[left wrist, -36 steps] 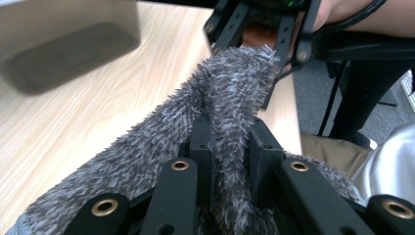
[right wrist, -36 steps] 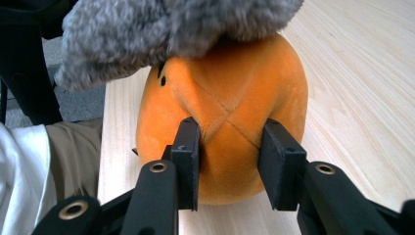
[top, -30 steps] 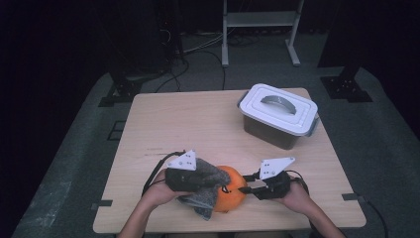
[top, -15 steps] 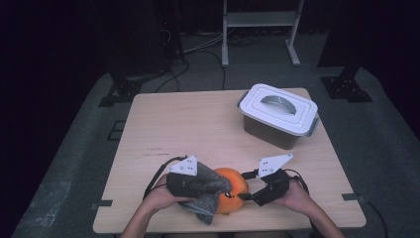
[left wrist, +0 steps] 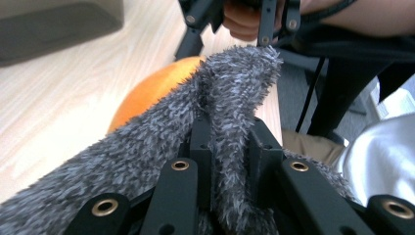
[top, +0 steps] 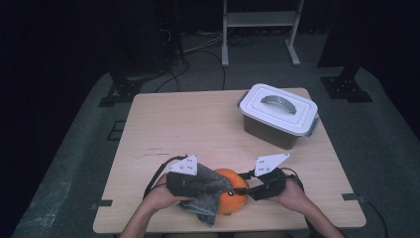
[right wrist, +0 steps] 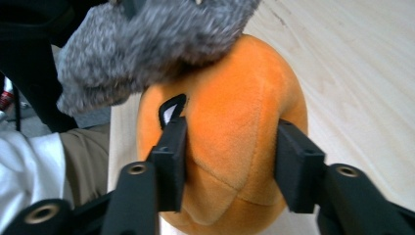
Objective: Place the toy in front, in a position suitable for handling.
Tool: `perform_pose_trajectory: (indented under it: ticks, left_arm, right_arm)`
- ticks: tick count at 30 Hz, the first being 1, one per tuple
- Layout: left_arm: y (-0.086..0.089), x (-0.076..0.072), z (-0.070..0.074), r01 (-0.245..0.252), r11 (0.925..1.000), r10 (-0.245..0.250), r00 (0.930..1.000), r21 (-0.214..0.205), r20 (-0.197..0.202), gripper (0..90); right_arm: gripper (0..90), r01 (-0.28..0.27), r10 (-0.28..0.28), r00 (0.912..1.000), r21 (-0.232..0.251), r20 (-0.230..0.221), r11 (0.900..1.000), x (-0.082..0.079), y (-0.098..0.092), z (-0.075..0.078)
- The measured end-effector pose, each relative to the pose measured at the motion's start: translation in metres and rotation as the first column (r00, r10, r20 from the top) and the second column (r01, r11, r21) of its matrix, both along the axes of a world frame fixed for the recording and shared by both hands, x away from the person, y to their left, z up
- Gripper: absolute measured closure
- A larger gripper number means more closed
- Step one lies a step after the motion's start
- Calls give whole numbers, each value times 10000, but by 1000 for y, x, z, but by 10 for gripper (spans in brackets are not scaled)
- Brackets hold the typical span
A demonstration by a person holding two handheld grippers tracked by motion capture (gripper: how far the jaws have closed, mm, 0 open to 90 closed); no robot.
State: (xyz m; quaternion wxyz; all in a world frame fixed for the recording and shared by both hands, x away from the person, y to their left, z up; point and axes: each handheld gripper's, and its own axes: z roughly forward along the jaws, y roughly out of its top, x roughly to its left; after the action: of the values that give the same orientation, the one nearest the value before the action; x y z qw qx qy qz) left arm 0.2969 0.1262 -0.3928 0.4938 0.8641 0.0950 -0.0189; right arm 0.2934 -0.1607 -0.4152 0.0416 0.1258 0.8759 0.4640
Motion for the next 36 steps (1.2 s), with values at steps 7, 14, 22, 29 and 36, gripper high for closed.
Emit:
perform_pose_trajectory:
  ticks: [7, 14, 22, 29, 36]
  left_arm:
    - [0, 13, 28, -359, 9989, 371, 9985, -297, 402, 763]
    - [3, 17, 14, -524, 9981, 523, 9986, 314, 65, 764]
    - [16, 19, -3, -735, 9973, 731, 9951, -30, -668, 763]
    - [10, 13, -7, -326, 9995, 323, 9965, -34, -768, 763]
    - [5, 6, -5, -102, 9999, 110, 9977, 112, -672, 762]
  right_arm:
    - [550, -748, 758, 9875, -128, 1380, 9971, 2, 13, 14]
    - [550, -1055, 1067, 9849, -158, 1364, 9943, 2, 3, 8]
    - [497, -872, 869, 9946, 27, 574, 9962, 4, -21, -5]
    - [276, -493, 504, 9980, 302, -393, 9983, 14, -16, 7]
    - [293, -534, 548, 9919, 154, -1143, 9985, 18, -1, 0]
